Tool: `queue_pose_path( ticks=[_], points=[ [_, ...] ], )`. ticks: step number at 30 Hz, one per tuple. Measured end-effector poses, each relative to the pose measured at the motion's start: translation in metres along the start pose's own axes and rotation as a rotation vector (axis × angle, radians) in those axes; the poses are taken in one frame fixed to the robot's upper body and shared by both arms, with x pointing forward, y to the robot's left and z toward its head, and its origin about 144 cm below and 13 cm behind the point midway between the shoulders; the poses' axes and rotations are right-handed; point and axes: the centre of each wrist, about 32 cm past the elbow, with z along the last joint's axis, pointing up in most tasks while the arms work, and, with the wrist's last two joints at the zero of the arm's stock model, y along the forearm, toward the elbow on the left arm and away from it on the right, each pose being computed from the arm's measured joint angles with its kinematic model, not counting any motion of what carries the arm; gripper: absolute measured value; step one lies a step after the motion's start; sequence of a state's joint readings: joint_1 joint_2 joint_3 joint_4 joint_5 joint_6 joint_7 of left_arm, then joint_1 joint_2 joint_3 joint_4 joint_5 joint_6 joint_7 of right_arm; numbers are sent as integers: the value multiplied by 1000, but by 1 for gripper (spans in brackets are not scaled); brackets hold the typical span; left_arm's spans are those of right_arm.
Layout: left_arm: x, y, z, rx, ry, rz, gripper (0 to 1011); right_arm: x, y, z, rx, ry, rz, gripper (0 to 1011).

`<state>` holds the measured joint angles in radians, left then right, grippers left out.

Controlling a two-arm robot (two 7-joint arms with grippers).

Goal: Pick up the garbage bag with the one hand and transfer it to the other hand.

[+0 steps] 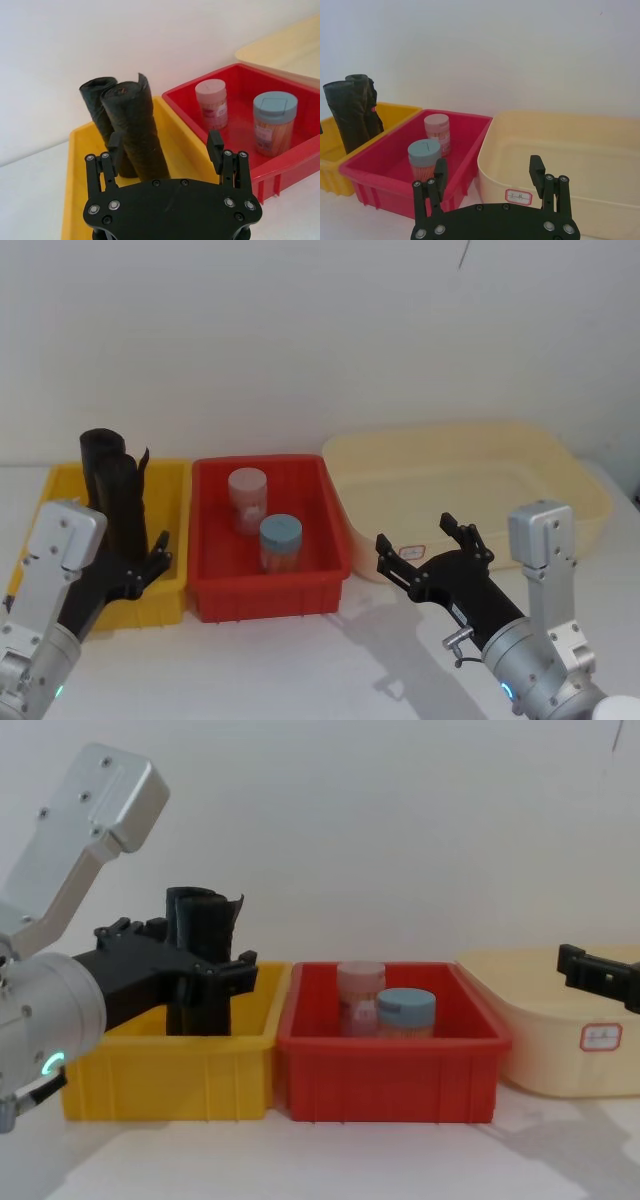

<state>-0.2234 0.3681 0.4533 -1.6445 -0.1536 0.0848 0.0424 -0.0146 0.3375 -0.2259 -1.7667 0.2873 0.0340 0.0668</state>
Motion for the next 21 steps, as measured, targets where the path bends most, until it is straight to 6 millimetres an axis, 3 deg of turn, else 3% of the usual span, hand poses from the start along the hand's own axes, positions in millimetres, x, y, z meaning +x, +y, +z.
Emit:
queue_pose_path(
  ticks=[21],
  points=[
    [7, -4, -13, 11, 28, 58, 1002, 0, 0, 0, 0, 0, 0, 1000]
  ],
)
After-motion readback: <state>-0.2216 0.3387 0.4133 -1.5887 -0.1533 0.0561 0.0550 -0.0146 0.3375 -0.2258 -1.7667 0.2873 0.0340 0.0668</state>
